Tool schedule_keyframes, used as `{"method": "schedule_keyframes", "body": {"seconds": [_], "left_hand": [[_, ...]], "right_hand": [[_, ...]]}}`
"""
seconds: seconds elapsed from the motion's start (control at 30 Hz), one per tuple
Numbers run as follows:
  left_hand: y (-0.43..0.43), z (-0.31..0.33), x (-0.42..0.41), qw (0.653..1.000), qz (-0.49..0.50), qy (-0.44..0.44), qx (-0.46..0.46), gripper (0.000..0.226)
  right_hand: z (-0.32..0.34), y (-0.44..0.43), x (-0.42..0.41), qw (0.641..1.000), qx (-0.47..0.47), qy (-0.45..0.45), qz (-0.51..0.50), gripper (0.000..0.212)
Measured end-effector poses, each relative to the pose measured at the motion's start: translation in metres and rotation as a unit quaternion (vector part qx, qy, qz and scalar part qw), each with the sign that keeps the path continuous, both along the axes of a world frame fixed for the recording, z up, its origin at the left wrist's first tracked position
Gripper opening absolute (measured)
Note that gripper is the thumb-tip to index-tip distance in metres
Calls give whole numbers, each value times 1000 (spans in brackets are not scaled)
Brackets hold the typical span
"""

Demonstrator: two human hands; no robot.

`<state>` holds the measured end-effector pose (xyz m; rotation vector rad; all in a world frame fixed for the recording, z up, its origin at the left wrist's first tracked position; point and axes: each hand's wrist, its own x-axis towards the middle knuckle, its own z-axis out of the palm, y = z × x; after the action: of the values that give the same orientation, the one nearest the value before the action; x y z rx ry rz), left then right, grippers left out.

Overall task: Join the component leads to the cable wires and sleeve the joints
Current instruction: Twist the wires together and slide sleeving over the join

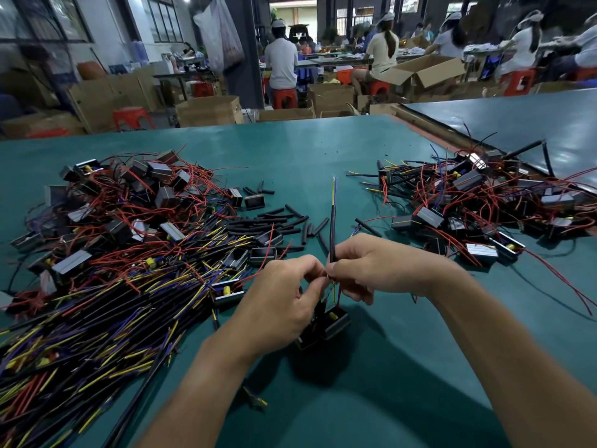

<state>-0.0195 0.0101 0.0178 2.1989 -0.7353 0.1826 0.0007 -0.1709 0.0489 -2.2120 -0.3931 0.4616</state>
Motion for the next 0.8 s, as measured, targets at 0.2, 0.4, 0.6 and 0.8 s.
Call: {"method": "schedule_keyframes", "body": {"seconds": [0.2,0.4,0.6,0.8], "left_hand": [[-1,-2,9,989,29,93,-109,17],[0,-2,10,968,19,161,-192,11],[0,-2,9,945,26,250,-208,19],[-2,-2,8,946,18,264,-188,6]], "right_hand": [[-3,-2,4,998,54,-36,-10,25],[-5,-3,6,993,84,-78,-8,26],[-6,-4,6,991,91,-96,-14,22],[-5,-6,5,989,84,-118,2,16]]}}
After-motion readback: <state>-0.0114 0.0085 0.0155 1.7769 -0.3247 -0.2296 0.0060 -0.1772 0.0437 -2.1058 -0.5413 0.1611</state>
